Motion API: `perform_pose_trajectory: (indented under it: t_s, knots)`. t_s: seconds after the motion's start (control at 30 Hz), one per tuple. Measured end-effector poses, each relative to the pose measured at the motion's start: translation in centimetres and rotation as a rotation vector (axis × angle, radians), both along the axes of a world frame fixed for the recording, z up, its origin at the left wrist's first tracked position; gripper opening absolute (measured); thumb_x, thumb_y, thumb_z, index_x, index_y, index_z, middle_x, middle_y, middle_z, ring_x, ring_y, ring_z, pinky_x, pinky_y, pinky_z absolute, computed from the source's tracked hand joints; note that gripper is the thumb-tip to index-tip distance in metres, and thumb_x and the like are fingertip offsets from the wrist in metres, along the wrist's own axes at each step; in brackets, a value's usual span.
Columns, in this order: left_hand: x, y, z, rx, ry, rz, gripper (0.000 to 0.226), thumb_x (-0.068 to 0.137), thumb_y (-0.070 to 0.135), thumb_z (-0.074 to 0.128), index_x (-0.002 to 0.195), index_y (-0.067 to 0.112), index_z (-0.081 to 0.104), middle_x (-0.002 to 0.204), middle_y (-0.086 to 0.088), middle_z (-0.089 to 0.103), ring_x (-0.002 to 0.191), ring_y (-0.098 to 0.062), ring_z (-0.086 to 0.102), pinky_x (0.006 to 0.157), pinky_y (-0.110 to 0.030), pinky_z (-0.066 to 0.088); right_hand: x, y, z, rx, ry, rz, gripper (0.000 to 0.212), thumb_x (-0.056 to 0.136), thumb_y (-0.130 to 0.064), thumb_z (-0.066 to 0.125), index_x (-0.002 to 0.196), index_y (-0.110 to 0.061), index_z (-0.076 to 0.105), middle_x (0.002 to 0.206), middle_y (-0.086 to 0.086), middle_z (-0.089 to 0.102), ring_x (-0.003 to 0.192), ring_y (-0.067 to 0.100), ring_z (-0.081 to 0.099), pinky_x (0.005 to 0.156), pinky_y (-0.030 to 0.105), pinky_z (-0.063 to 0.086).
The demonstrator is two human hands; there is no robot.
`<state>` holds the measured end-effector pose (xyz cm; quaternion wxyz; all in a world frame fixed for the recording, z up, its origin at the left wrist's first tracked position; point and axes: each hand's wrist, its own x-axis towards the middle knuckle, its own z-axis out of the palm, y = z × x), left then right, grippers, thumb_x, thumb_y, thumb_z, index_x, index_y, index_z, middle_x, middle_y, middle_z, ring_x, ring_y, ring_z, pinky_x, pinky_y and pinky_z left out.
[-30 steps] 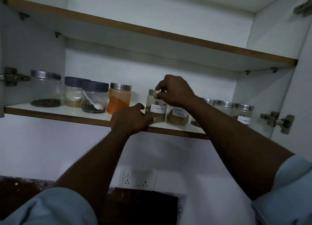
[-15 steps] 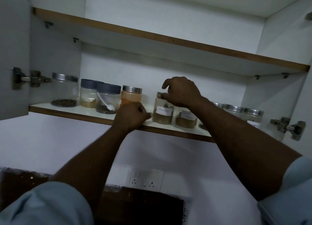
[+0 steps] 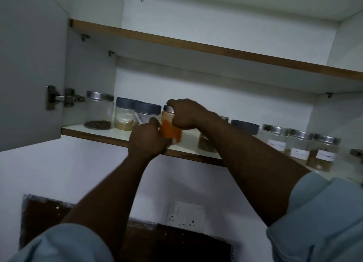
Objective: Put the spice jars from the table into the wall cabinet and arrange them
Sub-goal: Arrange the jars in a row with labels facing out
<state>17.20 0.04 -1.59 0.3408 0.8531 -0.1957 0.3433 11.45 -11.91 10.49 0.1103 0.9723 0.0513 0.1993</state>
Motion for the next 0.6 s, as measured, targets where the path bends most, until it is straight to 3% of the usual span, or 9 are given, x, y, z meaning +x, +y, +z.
perform_pose_trajectory:
  t_s: [0.07,0.17,0.33,0.5,0.6]
  knots:
    - [0.2,-0.1,0.0,0.000,-0.004,-0.013,0.080,0.069,0.066,0.077,0.129,0.019,0.054,0.096,-0.001,0.076,0.092,-0.022,0.070,0.086,-0.038,0.055,0.2,0.2,0.1,-0.098,-0.086,-0.024,0.052,0.087,-0.025,0.058,0.137,-0.014,0.052,0.122,0.012,0.064,0.109,0.029,0.060,0.084,0.037,0.047]
    - [0.1,-0.4,0.0,0.019,0.005,-0.034,0.089,0.065,0.076,0.074,0.133,0.024,0.052,0.113,-0.001,0.073,0.102,-0.026,0.069,0.090,-0.042,0.055,0.1,0.2,0.7,-0.214,-0.202,-0.057,0.047,0.086,-0.042,0.060,0.127,-0.018,0.061,0.114,0.008,0.068,0.107,0.028,0.061,0.089,0.040,0.045]
    - [-0.1,-1.0,0.3,0.071,0.073,-0.033,0.110,0.056,0.095,0.058,0.138,0.025,0.039,0.115,-0.004,0.069,0.102,-0.029,0.066,0.086,-0.042,0.049,0.1,-0.3,0.9,-0.127,-0.339,0.001,0.049,0.084,-0.063,0.062,0.107,-0.021,0.070,0.096,0.001,0.071,0.100,0.023,0.063,0.090,0.040,0.049]
    - [-0.1,-0.7,0.6,0.046,0.071,-0.088,0.096,0.059,0.092,0.058,0.124,0.022,0.052,0.112,-0.002,0.066,0.097,-0.026,0.065,0.083,-0.040,0.051,-0.1,-1.4,0.9,0.044,-0.329,0.072,0.043,0.082,-0.062,0.064,0.095,-0.022,0.073,0.084,-0.007,0.066,0.089,0.015,0.062,0.079,0.033,0.050]
    - [0.2,-0.2,0.9,0.056,0.085,-0.159,0.079,0.068,0.083,0.055,0.122,0.026,0.063,0.111,-0.001,0.069,0.098,-0.026,0.066,0.084,-0.040,0.050,-0.4,-2.0,0.7,0.053,-0.326,0.086,0.040,0.081,-0.058,0.065,0.097,-0.023,0.075,0.089,-0.005,0.065,0.087,0.015,0.061,0.069,0.028,0.040]
